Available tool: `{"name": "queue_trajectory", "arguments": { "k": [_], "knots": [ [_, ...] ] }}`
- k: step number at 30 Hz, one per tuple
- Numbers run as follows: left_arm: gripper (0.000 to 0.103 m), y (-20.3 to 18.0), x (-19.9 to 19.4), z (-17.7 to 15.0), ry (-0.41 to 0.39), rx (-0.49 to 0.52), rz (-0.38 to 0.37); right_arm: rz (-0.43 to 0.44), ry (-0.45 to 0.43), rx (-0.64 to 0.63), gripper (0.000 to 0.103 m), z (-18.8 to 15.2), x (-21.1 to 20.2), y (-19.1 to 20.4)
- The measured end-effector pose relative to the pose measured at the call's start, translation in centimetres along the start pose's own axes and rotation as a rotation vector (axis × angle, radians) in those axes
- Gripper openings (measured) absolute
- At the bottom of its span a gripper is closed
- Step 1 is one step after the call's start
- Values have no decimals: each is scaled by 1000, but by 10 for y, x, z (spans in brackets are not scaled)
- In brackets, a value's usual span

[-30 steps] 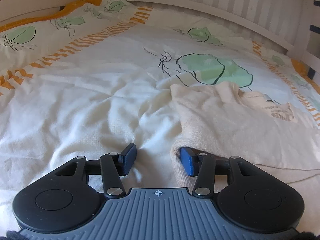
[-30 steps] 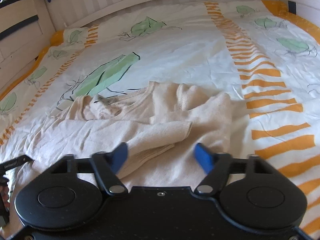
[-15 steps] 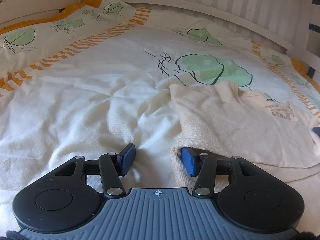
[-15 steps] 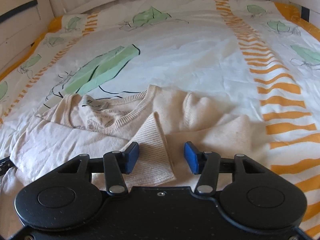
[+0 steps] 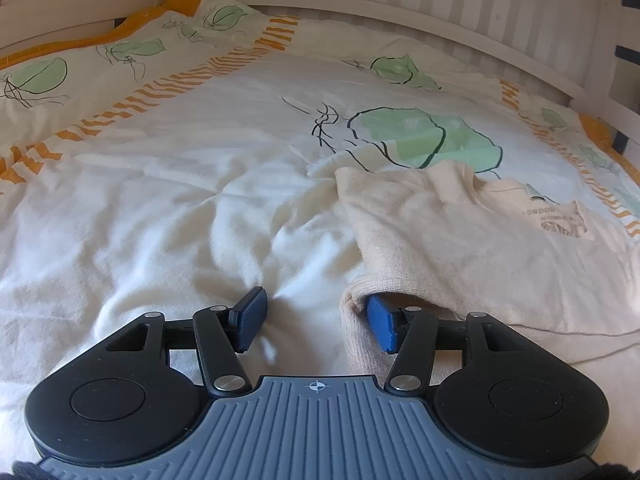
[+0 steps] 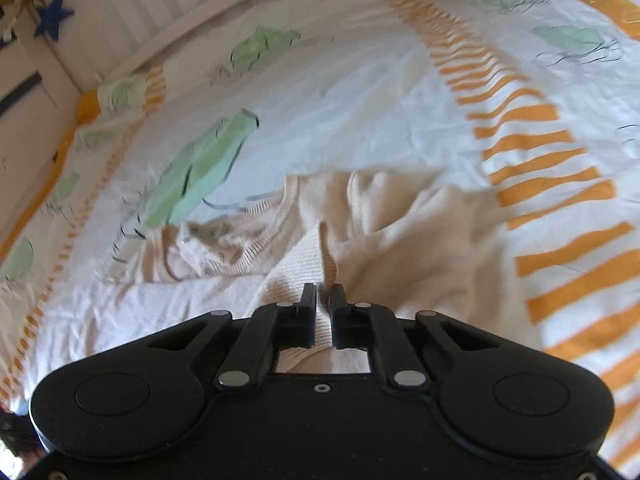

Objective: Fold small clothes
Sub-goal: 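Grasp the sleeve edge with the right gripper and tuck it flat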

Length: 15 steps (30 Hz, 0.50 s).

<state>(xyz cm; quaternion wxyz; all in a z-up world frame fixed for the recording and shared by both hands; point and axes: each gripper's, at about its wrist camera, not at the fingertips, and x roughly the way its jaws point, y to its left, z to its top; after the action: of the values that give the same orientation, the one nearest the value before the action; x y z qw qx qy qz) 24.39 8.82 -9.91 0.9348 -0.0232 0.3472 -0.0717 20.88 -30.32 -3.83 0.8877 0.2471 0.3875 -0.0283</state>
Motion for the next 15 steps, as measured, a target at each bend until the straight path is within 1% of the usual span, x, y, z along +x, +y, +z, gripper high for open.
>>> {"name": "queue_trajectory", "arguments": {
  "k": [2, 3, 4, 5, 6, 9, 10, 11, 12, 13, 15],
  "knots": [
    [54, 0, 0, 0, 0, 1, 1, -10, -33, 17, 12, -3, -16, -5],
    [54, 0, 0, 0, 0, 1, 1, -28, -37, 17, 12, -2, -16, -6],
    [54, 0, 0, 0, 0, 2, 3, -59, -36, 7, 15, -2, -16, -6],
    [54, 0, 0, 0, 0, 4, 4, -79, -34, -10, 21, -3, -14, -7],
    [54, 0, 0, 0, 0, 5, 4, -81, -29, -29, 23, -4, -11, -7],
    [54, 0, 0, 0, 0, 5, 4, -56, -15, -88, 24, -8, 1, -3],
    [54, 0, 0, 0, 0, 6, 4, -59, -10, -113, 26, -10, 7, 1],
    [54, -1, 0, 0, 0, 6, 5, -62, -4, -136, 31, -12, 13, 3],
    [54, 0, 0, 0, 0, 5, 4, -66, 1, -153, 44, -15, 19, 5],
    [54, 0, 0, 0, 0, 4, 3, -68, 5, -167, 52, -17, 24, 5],
    [54, 0, 0, 0, -1, 0, 0, -61, 11, -176, 54, -22, 32, 6]
  ]
}}
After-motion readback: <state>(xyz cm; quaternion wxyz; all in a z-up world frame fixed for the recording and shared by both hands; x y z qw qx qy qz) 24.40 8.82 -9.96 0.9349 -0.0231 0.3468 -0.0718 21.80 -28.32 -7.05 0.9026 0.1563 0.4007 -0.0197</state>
